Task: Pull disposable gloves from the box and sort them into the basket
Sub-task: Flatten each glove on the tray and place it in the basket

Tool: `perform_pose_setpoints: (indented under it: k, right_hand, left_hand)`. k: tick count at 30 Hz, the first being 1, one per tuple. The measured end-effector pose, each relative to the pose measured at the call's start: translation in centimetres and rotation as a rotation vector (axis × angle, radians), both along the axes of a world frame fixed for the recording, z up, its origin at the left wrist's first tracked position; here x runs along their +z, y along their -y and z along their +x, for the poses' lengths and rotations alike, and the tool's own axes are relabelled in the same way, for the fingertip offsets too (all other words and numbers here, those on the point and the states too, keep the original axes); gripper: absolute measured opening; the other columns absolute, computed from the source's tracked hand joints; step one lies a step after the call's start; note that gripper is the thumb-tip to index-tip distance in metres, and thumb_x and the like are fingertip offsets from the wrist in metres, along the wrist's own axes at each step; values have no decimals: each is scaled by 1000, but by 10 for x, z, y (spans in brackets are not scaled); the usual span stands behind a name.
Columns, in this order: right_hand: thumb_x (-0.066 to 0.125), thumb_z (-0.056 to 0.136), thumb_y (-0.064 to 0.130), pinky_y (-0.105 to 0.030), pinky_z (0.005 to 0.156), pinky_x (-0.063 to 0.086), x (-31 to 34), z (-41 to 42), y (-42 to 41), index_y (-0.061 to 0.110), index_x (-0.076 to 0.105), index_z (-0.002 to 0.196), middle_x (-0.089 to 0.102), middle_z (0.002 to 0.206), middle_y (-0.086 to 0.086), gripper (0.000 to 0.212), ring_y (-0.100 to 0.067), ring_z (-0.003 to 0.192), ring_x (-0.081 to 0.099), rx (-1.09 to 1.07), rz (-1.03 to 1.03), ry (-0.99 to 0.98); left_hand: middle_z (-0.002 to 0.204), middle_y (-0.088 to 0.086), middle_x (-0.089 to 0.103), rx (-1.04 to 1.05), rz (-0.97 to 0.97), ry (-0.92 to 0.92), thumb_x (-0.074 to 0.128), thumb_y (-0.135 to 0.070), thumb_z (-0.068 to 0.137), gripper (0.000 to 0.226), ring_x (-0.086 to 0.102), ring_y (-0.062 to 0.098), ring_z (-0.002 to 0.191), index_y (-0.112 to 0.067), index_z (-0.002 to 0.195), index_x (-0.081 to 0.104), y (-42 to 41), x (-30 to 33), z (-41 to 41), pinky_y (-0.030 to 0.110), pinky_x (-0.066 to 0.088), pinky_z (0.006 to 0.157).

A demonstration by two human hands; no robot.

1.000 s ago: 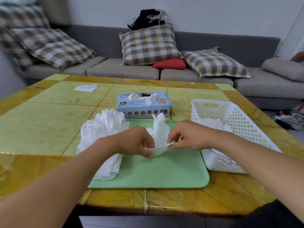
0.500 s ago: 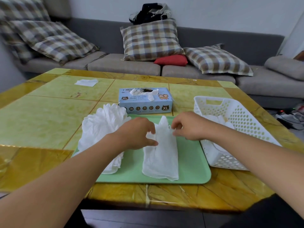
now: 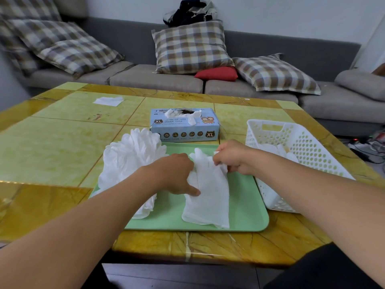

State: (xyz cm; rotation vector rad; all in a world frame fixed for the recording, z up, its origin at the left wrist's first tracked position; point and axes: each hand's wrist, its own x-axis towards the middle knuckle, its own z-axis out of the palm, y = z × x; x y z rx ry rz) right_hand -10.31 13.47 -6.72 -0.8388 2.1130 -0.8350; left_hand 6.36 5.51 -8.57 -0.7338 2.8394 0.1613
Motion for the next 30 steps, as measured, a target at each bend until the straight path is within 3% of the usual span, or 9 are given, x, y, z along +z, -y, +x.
perform_pose_setpoints:
  k: [5, 7, 11, 14, 18, 23, 27, 30]
  right_hand:
    - [60, 81, -15, -30, 63, 47, 2, -8, -2, -1, 59, 119, 56, 96, -15, 41, -25, 80, 56, -128, 33, -6]
    - [64, 81, -15, -32, 68, 49, 2, -7, -2, 2, 56, 125, 54, 98, -12, 48, -27, 87, 56, -131, 45, 30]
    - [78, 77, -8, -37, 94, 50, -4, -10, 2, 9, 51, 140, 56, 131, -14, 70, -31, 120, 56, -144, -48, 17]
    - [82, 77, -4, -38, 95, 53, -7, -11, 4, 11, 55, 133, 61, 127, -13, 64, -30, 117, 60, -163, -79, 77]
    - [80, 70, -15, -41, 96, 55, -10, -10, 9, 14, 63, 109, 65, 118, -15, 51, -31, 113, 63, -164, -92, 49]
    - [68, 75, -21, -42, 97, 55, -11, -20, 10, 15, 62, 116, 61, 122, -11, 55, -30, 116, 61, -194, -174, -17]
    - [77, 85, 3, -37, 100, 50, -9, -17, 4, 14, 52, 137, 52, 134, -7, 59, -28, 123, 55, -42, -59, -251]
    - [72, 88, 8, -30, 92, 45, -7, -14, 2, 18, 56, 132, 51, 138, -5, 48, -25, 123, 53, 128, -60, -579]
  left_hand:
    - [124, 2, 47, 25, -37, 13, 62, -74, 80, 78, 44, 22, 113, -15, 130, 53, -4, 0, 2, 41, 46, 97]
    - [138, 4, 41, 13, 4, -26, 63, -71, 81, 86, 39, 24, 125, -13, 142, 42, -3, -2, 2, 44, 43, 105]
    - [166, -2, 19, -75, 59, -95, 56, -60, 92, 86, 15, 20, 152, -19, 159, 21, -2, -7, -2, 45, 25, 121]
    - [167, -5, 17, -89, 84, -93, 44, -67, 95, 83, 11, 17, 153, -22, 159, 18, -2, -16, -6, 44, 20, 122]
    - [166, -5, 20, -111, 33, -95, 43, -82, 85, 99, 17, 18, 152, -19, 158, 20, 0, -23, -8, 43, 22, 122]
    - [161, -3, 29, -64, -132, -75, 34, -90, 79, 105, 20, 19, 150, -16, 154, 31, -3, -23, -7, 45, 23, 121]
    - [163, -1, 25, -26, -99, -98, 36, -91, 78, 110, 18, 19, 151, -14, 155, 26, -6, -26, -7, 46, 24, 120]
    - [166, 0, 17, -23, -50, -131, 38, -92, 76, 114, 12, 18, 153, -14, 157, 18, -5, -25, -8, 47, 23, 121]
